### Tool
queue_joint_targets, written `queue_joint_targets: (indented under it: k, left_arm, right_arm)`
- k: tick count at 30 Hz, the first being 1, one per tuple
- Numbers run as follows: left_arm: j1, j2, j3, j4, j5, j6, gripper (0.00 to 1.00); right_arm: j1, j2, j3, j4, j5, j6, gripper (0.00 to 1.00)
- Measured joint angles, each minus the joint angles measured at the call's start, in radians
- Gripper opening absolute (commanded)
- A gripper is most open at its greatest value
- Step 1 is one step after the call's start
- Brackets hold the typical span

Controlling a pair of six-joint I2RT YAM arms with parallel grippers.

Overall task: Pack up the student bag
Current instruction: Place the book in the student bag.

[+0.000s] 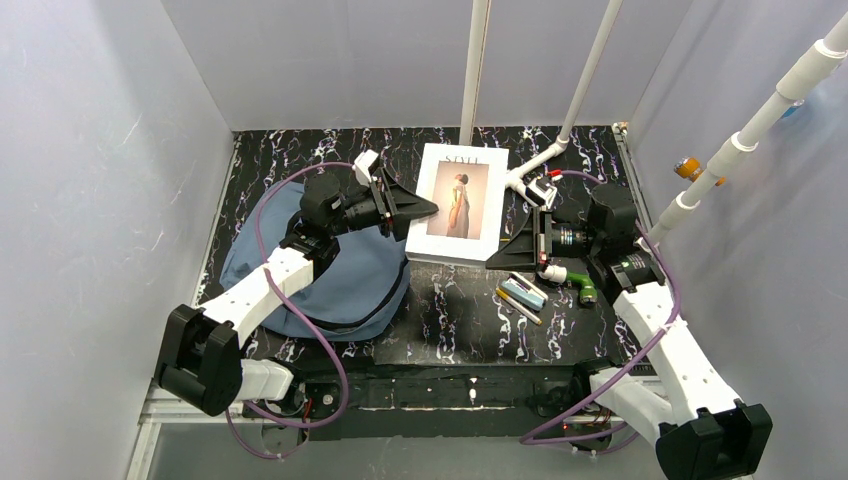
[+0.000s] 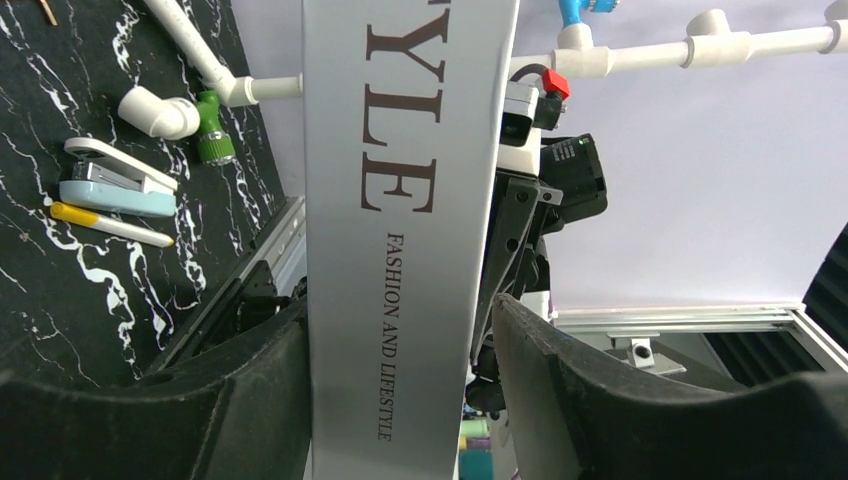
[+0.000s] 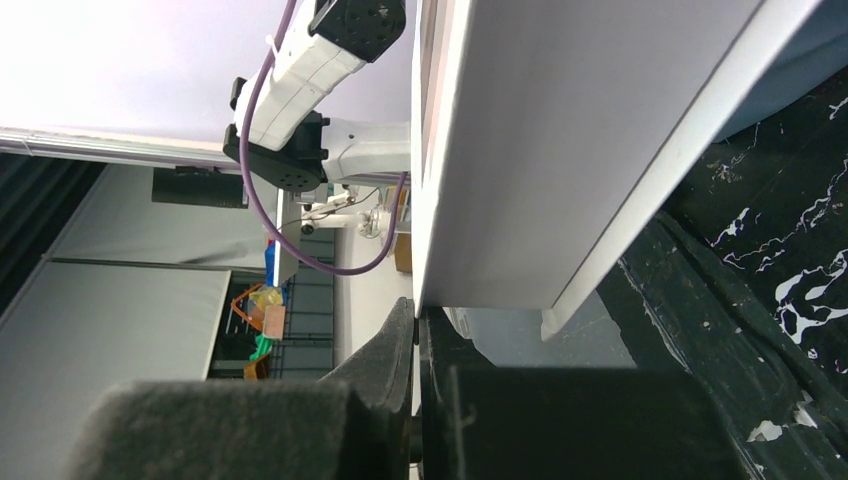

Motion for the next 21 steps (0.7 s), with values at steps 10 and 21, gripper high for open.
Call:
queue_joint_targets:
  k: [10,21]
  left_arm:
    - [-0.005,0.010,0.001,0.029,0.056,-0.026,0.53]
    - [-0.015,0.029,0.001,0.054,0.061,-0.059,0.35]
  right_arm:
    - [0.008,-0.004,0.000,0.015,-0.008,0.000,0.01]
    - [0.014,-0.003,0.000,0.017,-0.009,-0.004,0.48]
